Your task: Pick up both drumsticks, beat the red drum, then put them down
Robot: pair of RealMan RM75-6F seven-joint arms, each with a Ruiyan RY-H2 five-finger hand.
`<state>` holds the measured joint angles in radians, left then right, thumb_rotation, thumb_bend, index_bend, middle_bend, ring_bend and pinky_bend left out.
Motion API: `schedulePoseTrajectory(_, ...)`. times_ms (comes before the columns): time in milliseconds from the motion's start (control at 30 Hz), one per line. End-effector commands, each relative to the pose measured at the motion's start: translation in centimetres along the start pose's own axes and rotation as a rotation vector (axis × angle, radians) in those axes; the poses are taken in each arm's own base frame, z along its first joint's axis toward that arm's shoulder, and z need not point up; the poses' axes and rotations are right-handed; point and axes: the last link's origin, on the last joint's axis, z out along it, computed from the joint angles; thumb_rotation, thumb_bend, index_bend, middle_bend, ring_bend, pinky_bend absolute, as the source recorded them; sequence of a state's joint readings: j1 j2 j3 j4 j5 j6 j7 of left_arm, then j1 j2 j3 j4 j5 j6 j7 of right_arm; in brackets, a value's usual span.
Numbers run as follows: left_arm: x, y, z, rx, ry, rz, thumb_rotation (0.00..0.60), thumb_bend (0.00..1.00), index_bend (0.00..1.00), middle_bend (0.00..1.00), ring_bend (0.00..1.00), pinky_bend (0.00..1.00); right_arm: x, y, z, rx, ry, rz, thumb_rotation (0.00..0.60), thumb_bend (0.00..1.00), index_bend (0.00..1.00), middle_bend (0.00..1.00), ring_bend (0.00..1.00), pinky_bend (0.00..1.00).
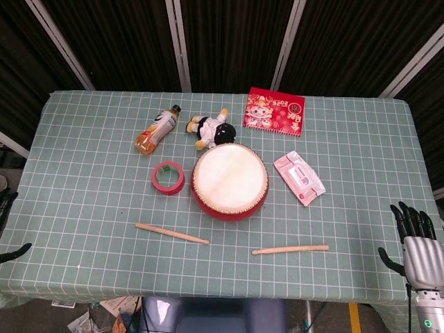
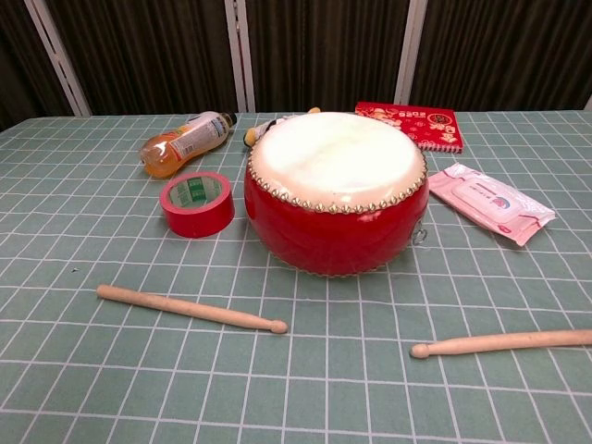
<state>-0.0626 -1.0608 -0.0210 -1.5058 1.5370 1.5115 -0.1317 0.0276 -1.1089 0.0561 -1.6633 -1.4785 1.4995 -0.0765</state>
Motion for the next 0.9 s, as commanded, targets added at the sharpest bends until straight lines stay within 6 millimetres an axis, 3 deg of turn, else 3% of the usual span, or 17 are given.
schedulePoseTrajectory(33, 0.0, 0.0, 0.0, 0.002, 0.000, 0.000, 0.600, 0.00, 0.00, 0.00, 0.00, 0.00, 0.0, 0.0, 0.0, 0.002, 0.000, -0.001, 0.600, 0.32, 0.00, 0.00, 0.00, 0.00)
schedulePoseTrajectory(500, -0.2, 0.0, 0.1, 0.005, -0.022, 0.001, 0.600, 0.00, 0.00, 0.00, 0.00, 0.00, -0.1, -0.2, 0.1, 0.004, -0.004, -0.006, 0.600, 0.32, 0.00, 0.00, 0.00, 0.00)
schedulePoseTrajectory(600, -0.2, 0.1, 0.2, -0.002, -0.033, 0.005, 0.600, 0.00, 0.00, 0.02, 0.01, 0.06, -0.2, -0.2, 0.1, 0.002, -0.005, -0.006, 0.600, 0.32, 0.00, 0.00, 0.00, 0.00)
schedulePoseTrajectory(633, -0.2, 0.1, 0.3, -0.007, -0.032, 0.009, 0.600, 0.00, 0.00, 0.09, 0.08, 0.15, -0.2, -0.2, 0.2, 0.002, -0.005, -0.006, 0.600, 0.32, 0.00, 0.00, 0.00, 0.00)
schedulePoseTrajectory(667, -0.1, 0.2, 0.4, -0.013, -0.027, 0.012, 0.600, 0.00, 0.01, 0.22, 0.21, 0.30, -0.2, -0.2, 0.2, 0.002, -0.004, -0.009, 0.600, 0.32, 0.00, 0.00, 0.00, 0.00)
schedulePoseTrajectory(700, 0.0, 0.4, 0.7, -0.022, -0.017, 0.010, 0.600, 0.02, 0.03, 0.38, 0.39, 0.48, -0.2, -0.2, 0.1, 0.003, -0.004, -0.011, 0.600, 0.32, 0.00, 0.00, 0.00, 0.00)
schedulePoseTrajectory(800, 0.0, 1.4, 1.5, -0.065, -0.011, -0.004, 0.600, 0.07, 0.16, 0.78, 0.80, 0.88, -0.2, -0.2, 0.1, 0.001, -0.009, -0.010, 0.600, 0.32, 0.00, 0.00, 0.00, 0.00)
schedulePoseTrajectory(900, -0.6, 2.9, 2.6, -0.105, -0.077, -0.010, 0.600, 0.10, 0.31, 0.96, 0.97, 0.99, -0.2, -0.2, 0.1, 0.002, -0.007, -0.005, 0.600, 0.32, 0.00, 0.00, 0.00, 0.00)
